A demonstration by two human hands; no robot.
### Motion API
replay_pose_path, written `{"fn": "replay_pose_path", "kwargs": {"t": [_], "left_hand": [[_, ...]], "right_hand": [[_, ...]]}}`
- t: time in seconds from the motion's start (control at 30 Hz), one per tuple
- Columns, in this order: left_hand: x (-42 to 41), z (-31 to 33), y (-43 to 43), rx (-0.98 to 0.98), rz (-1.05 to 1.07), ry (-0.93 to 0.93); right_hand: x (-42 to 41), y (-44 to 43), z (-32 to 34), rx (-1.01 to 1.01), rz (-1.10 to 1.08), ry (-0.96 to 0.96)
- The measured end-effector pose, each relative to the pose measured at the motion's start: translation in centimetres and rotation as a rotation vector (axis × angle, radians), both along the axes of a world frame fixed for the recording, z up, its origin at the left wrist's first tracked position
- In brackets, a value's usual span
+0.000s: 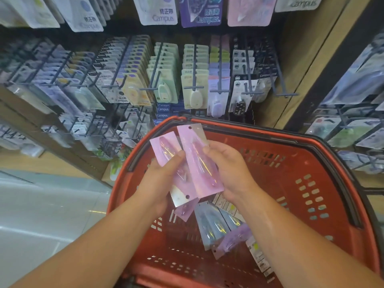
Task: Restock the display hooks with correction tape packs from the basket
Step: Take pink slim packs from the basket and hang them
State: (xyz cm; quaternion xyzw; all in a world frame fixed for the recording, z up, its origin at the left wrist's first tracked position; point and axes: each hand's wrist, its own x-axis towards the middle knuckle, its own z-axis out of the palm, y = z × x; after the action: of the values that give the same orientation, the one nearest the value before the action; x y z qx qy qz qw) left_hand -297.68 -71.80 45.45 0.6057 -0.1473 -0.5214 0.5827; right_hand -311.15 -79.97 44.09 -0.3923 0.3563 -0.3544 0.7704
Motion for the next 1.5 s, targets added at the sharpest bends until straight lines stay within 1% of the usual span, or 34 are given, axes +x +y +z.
{"fn": "replay_pose_path", "kwargs": {"t": [0.13, 0.3, 0.4, 0.47, 0.6, 0.63, 0.77, 0.83, 1.0, 1.07, 1.17, 1.23, 1.27, 1.37, 1.43, 1.5], "left_hand": [[-0.2, 0.7, 0.1, -0.028, -0.059, 0.066], [-0.1, 0.6, 0.0, -0.024, -0.039, 0.039], [-0.2, 0.7, -0.1, -0.056, -0.038, 0.012], [-0.2, 0.7, 0.0, -0.075, -0.056, -0.012], [-0.4, 0.5, 0.3, -0.069, -0.102, -0.016], [-0.4, 0.5, 0.3, -0.064, -0.089, -0.009], [1.1, 0.2, 0.3, -0.037, -0.024, 0.002], [1.9, 0.0, 0.4, -0.034, -0.027, 0.037], [2.4, -0.4, 0.8, -0.039, -0.067, 0.100], [2.5, -0.8, 1.1, -0.028, -0.076, 0.107], [2.6, -0.8, 1.5, -0.024, -0.082, 0.119], [2.7, -0.6, 1.5, -0.041, -0.092, 0.105], [2.7, -0.5, 1.4, -0.048, -0.108, 0.090], [2.5, -0.3, 1.3, -0.062, -0.145, 0.063], [2.4, -0.3, 1.3, -0.074, -0.136, 0.106], [2.3, -0.3, 1.4, -0.098, -0.144, 0.169]], "right_hand": [[0.2, 1.0, 0.0, -0.011, 0.033, -0.011], [0.5, 1.5, 0.3, 0.080, 0.045, -0.080], [0.6, 1.5, 0.8, 0.080, 0.050, -0.104], [0.9, 1.7, 0.8, 0.031, 0.053, -0.065], [1.7, 2.1, -0.2, -0.154, 0.017, 0.132], [1.8, 2.0, -0.4, -0.166, 0.012, 0.155], [1.4, 1.3, -0.9, -0.002, -0.007, 0.054], [1.3, 0.9, -1.5, 0.065, 0.022, 0.021], [2.3, 0.8, -2.7, 0.251, 0.048, 0.019], [2.3, 0.6, -2.8, 0.294, 0.109, 0.055], [2.0, 0.3, -2.8, 0.205, 0.233, 0.201], [1.8, 0.2, -2.4, 0.100, 0.223, 0.311], [1.8, 0.2, -2.3, 0.063, 0.187, 0.331], [2.4, 0.5, -2.4, -0.068, 0.086, 0.291], [2.8, 0.7, -1.9, -0.146, 0.046, 0.269], [2.8, 0.7, -1.4, -0.173, 0.024, 0.248]]}}
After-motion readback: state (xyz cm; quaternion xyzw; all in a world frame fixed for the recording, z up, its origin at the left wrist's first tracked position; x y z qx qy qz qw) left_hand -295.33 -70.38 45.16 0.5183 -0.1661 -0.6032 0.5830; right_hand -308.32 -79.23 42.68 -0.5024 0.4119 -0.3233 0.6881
